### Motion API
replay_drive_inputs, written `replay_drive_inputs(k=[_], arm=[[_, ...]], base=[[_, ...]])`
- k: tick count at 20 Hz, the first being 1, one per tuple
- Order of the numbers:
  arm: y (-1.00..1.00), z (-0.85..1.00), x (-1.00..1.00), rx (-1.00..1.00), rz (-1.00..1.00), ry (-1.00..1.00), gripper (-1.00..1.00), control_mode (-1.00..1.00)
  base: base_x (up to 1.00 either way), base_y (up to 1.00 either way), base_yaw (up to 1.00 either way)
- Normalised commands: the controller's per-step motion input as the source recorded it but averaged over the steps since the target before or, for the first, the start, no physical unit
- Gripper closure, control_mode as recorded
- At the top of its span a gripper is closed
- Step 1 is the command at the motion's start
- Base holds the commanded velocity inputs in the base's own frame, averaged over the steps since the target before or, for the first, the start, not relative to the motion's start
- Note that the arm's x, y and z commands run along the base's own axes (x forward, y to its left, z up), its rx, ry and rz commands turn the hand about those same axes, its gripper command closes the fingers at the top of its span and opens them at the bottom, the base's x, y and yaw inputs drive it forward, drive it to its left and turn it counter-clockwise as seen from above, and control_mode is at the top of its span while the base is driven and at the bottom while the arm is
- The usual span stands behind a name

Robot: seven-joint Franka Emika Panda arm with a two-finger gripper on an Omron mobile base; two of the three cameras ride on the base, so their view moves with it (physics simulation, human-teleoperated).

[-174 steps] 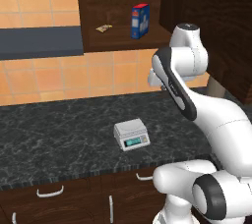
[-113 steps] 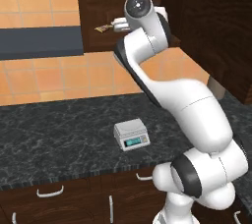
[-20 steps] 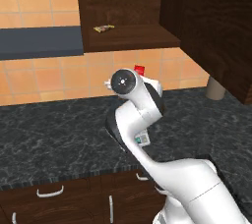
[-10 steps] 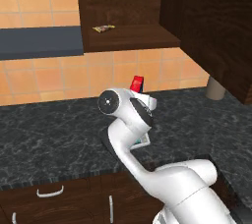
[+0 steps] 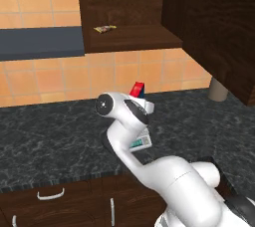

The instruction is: Pick the boxed food and place it on the digital scale for weighing, and close the cabinet.

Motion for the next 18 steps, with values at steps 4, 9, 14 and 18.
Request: replay_drive_inputs(k=[4, 9, 14, 18], arm=[[0.0, -0.28, 0.26, 0.0, 0.0, 0.14, 1.0, -1.0], [0.0, -0.37, 0.01, 0.0, 0.04, 0.02, 1.0, -1.0], [0.0, -0.36, 0.11, 0.0, 0.01, 0.0, 1.0, -1.0], [0.0, -0.35, 0.13, 0.0, 0.0, 0.0, 1.0, -1.0]], base=[[0.0, 0.0, 0.0], [0.0, 0.0, 0.0], [0.0, 0.0, 0.0], [0.0, 0.0, 0.0]])
